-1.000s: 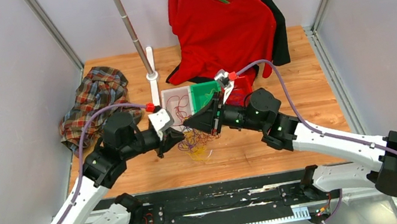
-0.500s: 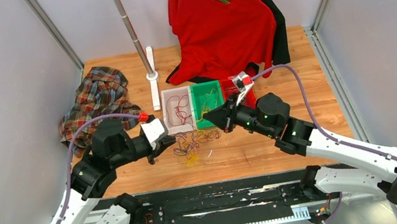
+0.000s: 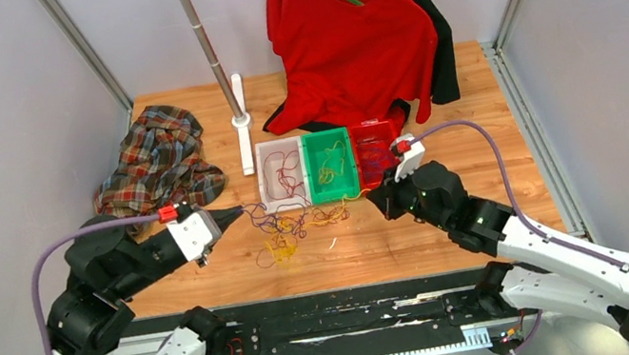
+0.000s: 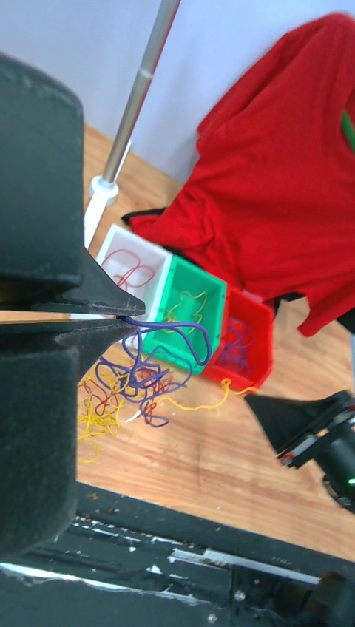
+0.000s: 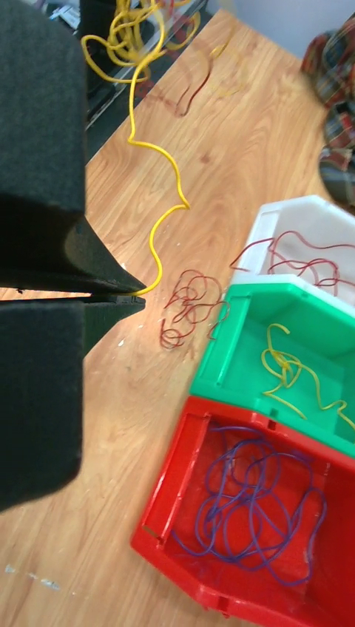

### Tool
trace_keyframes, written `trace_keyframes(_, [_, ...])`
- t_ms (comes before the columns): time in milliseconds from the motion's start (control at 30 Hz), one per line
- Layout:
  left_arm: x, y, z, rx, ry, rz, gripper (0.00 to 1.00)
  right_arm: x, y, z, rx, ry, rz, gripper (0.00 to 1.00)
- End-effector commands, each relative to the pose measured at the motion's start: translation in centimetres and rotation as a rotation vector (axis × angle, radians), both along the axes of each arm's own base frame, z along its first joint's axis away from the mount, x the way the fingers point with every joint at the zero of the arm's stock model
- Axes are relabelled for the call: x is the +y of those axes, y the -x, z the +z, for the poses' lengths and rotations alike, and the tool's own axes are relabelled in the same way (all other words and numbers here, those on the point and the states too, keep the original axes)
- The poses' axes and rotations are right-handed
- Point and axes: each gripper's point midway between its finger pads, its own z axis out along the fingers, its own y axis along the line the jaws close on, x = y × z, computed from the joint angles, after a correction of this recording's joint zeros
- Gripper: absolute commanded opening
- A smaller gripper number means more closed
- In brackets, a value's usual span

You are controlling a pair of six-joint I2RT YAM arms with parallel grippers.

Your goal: Untangle the cables

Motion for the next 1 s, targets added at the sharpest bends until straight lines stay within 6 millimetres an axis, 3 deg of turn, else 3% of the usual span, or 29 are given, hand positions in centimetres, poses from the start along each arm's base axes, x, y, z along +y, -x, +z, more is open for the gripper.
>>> trace_keyframes(0, [-0.5,-0.6,3.0,-0.027,0.053,0.007,0.01,-0.2,1.0,-1.9,0.031,0.066,0.068,0.01])
trace_keyframes(67, [-1.2,-0.6,2.9,0.023,0.069,-0.009,0.01,1.5,1.7,-0.7,0.015,0.016,0.154,0.06])
trace_keyframes(133, [-1.7,-0.6,2.1,0.063,0.064,-0.028,0.0,2.6,2.2,1.0,-0.02,-0.011,0.207,0.24])
trace_keyframes(333, [-1.8,-1.9,-2.2,0.116,-0.043,-0.004,0.0,4.9,2.7,8.9,-0.18,-0.186,0.279,0.58])
trace_keyframes(467, [-1.5,-2.7,-3.9,0.143,-0.106,0.024,0.01,6.0,3.0,11.9,-0.26,-0.248,0.303,0.62])
trace_keyframes(633, [-1.5,-3.1,-6.0,0.235,-0.173,0.038,0.0,9.5,5.1,14.0,-0.373,-0.236,0.406,0.63])
trace_keyframes(767, [-1.7,-3.2,-6.4,0.261,-0.181,0.04,0.01,12.7,6.1,14.7,-0.434,-0.233,0.464,0.64])
trace_keyframes(967, [-1.8,-2.9,-6.2,0.265,-0.18,0.021,0.01,15.3,5.4,15.7,-0.471,-0.266,0.442,0.64])
